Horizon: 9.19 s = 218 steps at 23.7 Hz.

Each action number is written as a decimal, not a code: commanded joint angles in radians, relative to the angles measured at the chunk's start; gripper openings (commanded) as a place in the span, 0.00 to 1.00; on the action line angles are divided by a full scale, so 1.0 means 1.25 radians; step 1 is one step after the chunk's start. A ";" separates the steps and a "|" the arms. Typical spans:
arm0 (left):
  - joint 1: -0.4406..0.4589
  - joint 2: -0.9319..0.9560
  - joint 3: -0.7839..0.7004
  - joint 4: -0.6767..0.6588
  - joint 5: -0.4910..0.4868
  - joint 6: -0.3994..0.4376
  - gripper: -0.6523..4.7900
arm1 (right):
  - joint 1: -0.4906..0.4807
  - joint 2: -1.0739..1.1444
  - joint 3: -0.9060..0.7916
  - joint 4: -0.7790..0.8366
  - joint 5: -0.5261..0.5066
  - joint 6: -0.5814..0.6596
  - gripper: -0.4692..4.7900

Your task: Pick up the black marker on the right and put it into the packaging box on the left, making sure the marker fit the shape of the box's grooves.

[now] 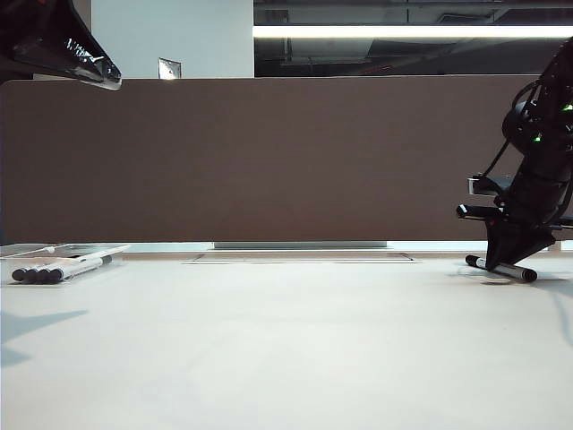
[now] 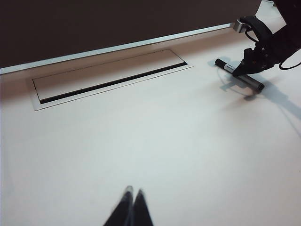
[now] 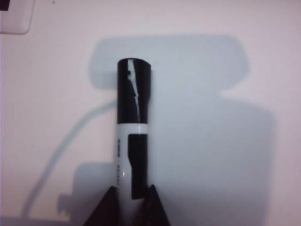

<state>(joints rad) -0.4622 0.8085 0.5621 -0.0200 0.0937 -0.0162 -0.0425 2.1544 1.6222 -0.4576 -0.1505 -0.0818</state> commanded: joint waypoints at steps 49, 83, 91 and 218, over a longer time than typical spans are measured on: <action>-0.078 0.368 0.001 0.307 0.001 -0.349 0.11 | 0.383 -0.280 -0.553 0.897 -0.384 0.472 0.08; -0.179 0.513 0.001 0.484 0.001 -0.577 0.36 | 0.411 -0.280 -0.637 1.021 -0.508 0.533 0.08; -0.179 0.513 0.001 0.484 0.001 -0.574 0.36 | 0.412 -0.280 -0.637 1.021 -0.509 0.533 0.08; 0.362 0.867 0.500 0.042 0.002 0.077 0.11 | 0.323 -0.488 -0.638 0.429 -0.232 0.098 0.07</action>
<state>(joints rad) -0.0097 1.8885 1.1839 0.0246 0.0940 0.0746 0.3611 1.5509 0.8238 0.0685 -0.4274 0.0441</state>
